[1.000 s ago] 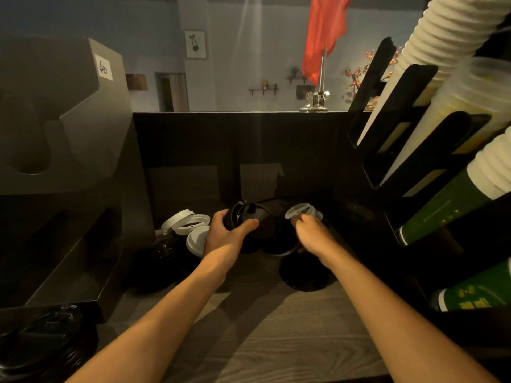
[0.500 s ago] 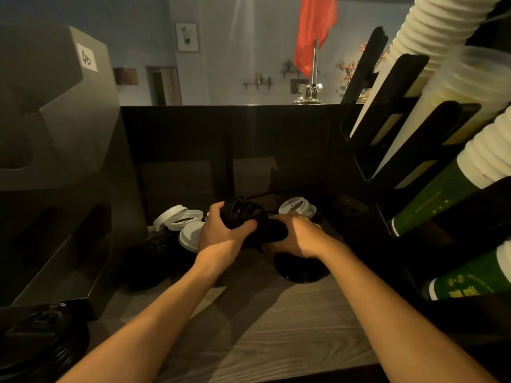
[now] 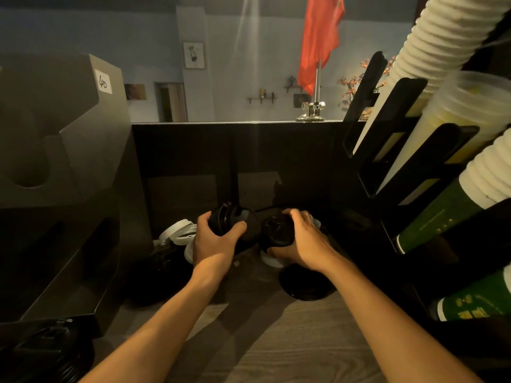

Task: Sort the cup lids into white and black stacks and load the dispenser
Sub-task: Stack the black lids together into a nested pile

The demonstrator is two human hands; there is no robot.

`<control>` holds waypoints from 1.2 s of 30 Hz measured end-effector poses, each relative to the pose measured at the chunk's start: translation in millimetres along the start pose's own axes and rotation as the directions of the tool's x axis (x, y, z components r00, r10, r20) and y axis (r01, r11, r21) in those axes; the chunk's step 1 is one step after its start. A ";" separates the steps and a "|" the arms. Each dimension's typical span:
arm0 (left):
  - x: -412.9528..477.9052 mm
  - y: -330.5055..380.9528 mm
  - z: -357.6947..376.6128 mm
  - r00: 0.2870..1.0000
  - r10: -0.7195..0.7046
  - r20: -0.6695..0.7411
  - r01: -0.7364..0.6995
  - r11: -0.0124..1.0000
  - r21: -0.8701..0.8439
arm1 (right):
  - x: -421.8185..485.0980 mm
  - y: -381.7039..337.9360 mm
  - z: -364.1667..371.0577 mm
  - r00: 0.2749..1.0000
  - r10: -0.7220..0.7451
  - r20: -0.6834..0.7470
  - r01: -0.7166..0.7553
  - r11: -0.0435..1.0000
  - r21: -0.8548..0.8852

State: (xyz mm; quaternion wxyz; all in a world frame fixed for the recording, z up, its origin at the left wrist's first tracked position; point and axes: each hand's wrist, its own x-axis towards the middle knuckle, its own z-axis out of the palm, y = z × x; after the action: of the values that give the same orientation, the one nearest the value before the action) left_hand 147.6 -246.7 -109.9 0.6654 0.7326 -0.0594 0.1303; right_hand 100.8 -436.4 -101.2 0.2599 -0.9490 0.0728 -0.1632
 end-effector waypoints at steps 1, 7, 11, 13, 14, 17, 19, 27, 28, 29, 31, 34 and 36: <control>0.4 -0.5 0.3 1.000 -0.004 -0.006 0.004 1.000 -0.007 | -0.4 0.0 -0.8 1.000 0.000 0.005 0.000 1.000 0.010; 0.9 -2.0 0.6 1.000 -0.007 0.003 0.007 1.000 -0.022 | 1.5 5.9 2.2 0.994 0.060 0.087 -0.060 0.998 -0.002; 0.0 -2.1 1.2 1.000 0.009 0.013 -0.009 1.000 -0.002 | 4.5 9.6 4.6 0.994 0.061 0.094 -0.056 0.996 -0.064; -0.2 -2.3 1.4 1.000 0.009 0.019 -0.009 1.000 0.005 | 4.1 11.2 6.8 0.992 0.043 0.117 -0.031 0.995 -0.099; -0.2 -2.1 1.5 1.000 0.010 0.022 -0.010 1.000 0.006 | 3.7 11.4 7.7 0.991 0.039 0.132 -0.024 0.993 -0.112; 0.2 -2.5 1.6 0.999 0.010 0.031 -0.010 1.000 0.007 | 3.4 11.8 7.6 0.988 0.031 0.151 -0.010 0.990 -0.142; 0.5 -2.7 1.8 0.999 0.009 0.036 -0.009 1.000 0.010 | 4.2 12.4 6.5 0.988 0.021 0.153 0.002 0.989 -0.151; -0.4 -2.4 1.4 0.999 0.015 0.041 -0.015 1.000 0.006 | 6.2 13.0 4.8 0.990 0.061 0.125 -0.066 0.997 0.035; -0.2 -2.5 1.5 0.999 0.015 0.042 -0.015 1.000 0.005 | 7.1 13.2 4.7 0.991 0.076 0.109 -0.081 0.996 0.039; -0.1 -2.6 1.4 0.999 0.014 0.044 -0.014 1.000 0.004 | 7.8 12.9 4.2 0.992 0.090 0.093 -0.094 0.995 0.036; 0.2 -2.8 1.8 0.999 0.013 0.047 -0.013 1.000 0.003 | 9.7 13.6 4.2 0.993 0.104 0.060 -0.106 0.994 0.037; -0.3 -2.5 1.9 0.998 0.014 0.059 -0.014 1.000 0.003 | 10.1 14.1 3.5 0.993 0.111 0.039 -0.112 0.993 0.044; -0.7 -2.3 1.3 0.998 0.014 0.062 -0.015 1.000 0.003 | 11.3 15.9 3.7 0.992 0.120 0.041 -0.122 0.992 0.037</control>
State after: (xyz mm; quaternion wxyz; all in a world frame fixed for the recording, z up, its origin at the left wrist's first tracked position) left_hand 147.6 -247.8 -112.4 0.6609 0.7371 -0.0853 0.1123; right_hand 111.9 -450.8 -109.4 0.2893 -0.9405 0.1220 -0.1302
